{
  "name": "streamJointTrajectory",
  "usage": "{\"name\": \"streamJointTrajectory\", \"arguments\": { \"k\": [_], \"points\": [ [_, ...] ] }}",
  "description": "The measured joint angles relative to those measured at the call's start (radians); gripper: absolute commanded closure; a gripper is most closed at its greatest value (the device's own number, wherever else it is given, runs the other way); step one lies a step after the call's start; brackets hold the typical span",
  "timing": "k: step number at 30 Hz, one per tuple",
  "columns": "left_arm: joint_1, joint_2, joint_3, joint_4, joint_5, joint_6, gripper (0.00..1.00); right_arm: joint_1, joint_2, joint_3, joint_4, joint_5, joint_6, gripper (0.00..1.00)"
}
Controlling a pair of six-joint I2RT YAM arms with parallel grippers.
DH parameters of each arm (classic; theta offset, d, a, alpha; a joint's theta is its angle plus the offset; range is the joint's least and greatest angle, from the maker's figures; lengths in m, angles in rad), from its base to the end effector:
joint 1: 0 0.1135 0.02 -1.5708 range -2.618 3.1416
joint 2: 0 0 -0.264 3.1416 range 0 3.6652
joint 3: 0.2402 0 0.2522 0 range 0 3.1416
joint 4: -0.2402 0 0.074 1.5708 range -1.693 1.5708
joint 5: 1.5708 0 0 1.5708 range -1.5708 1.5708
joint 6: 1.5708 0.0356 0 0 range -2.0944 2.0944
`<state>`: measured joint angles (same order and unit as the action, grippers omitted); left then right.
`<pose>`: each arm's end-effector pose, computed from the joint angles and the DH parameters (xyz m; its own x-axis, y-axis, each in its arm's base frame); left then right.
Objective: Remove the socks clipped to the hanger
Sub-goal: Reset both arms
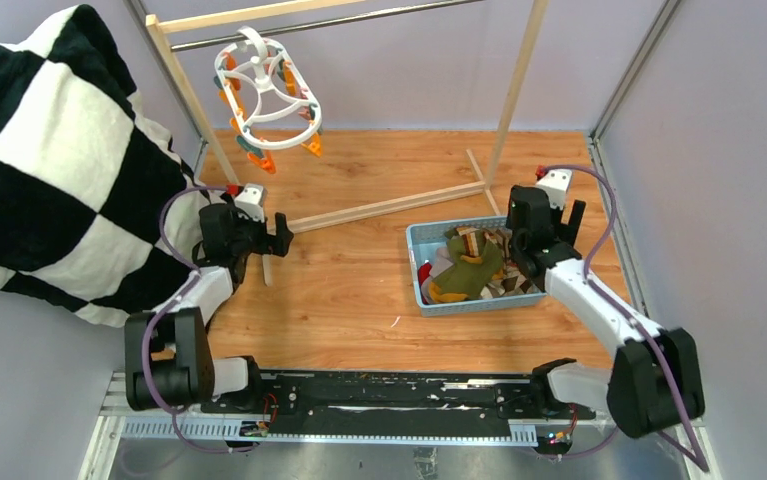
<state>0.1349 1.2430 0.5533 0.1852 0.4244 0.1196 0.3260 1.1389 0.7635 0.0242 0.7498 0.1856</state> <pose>0.2550 0.0198 0.2024 -0.4476 0.0490 -0.8929 0.2901 0.9524 -0.0932 0.2478 0.0581 0.2848 -0.2517 0.0575 -0.9661 0.4256 0.9031 -0.0571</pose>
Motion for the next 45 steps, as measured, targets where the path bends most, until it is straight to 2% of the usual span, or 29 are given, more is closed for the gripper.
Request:
{"name": "streamJointTrajectory", "arguments": {
  "k": [5,9,12,15,16,17,19,20,24,29,32,35,45],
  "points": [
    [0.000,0.127,-0.021,0.193,-0.039,-0.043,0.00,-0.078,0.116,-0.149,0.181,0.086,-0.059,0.02],
    [0.000,0.138,-0.090,0.327,-0.068,-0.071,0.00,-0.107,0.127,-0.270,0.386,0.101,-0.097,0.01],
    [-0.001,0.115,-0.216,0.511,-0.105,-0.103,0.00,-0.120,0.138,-0.330,0.528,0.095,-0.120,0.02],
    [-0.007,0.087,-0.333,0.646,-0.130,-0.116,0.00,-0.126,0.158,-0.388,0.683,0.082,-0.140,0.10],
    [-0.011,0.081,-0.383,0.727,-0.144,-0.119,0.00,-0.126,0.161,-0.416,0.745,0.071,-0.149,0.03],
    [-0.015,0.088,-0.428,0.816,-0.156,-0.122,0.00,-0.124,0.159,-0.457,0.826,0.055,-0.160,0.00],
    [-0.021,0.147,-0.501,1.000,-0.164,-0.132,0.00,-0.116,0.149,-0.517,0.931,0.045,-0.180,0.00],
    [-0.023,0.170,-0.515,1.036,-0.165,-0.137,0.00,-0.112,0.146,-0.539,0.970,0.041,-0.188,0.00],
    [-0.032,0.153,-0.453,0.986,-0.148,-0.122,0.00,-0.109,0.180,-0.536,1.025,-0.024,-0.245,0.00],
    [-0.061,0.145,-0.377,0.980,-0.144,-0.100,0.00,-0.179,0.248,-0.415,0.940,-0.204,-0.259,0.00],
    [-0.064,0.146,-0.379,0.975,-0.144,-0.095,0.00,-0.188,0.211,-0.513,1.041,-0.266,-0.259,0.00],
    [-0.064,0.146,-0.379,0.965,-0.144,-0.092,0.00,-0.185,0.208,-0.595,1.179,-0.297,-0.262,0.00],
    [-0.065,0.146,-0.379,0.963,-0.144,-0.088,0.00,-0.205,0.241,-0.519,1.109,-0.353,-0.257,0.00]
  ]
}}
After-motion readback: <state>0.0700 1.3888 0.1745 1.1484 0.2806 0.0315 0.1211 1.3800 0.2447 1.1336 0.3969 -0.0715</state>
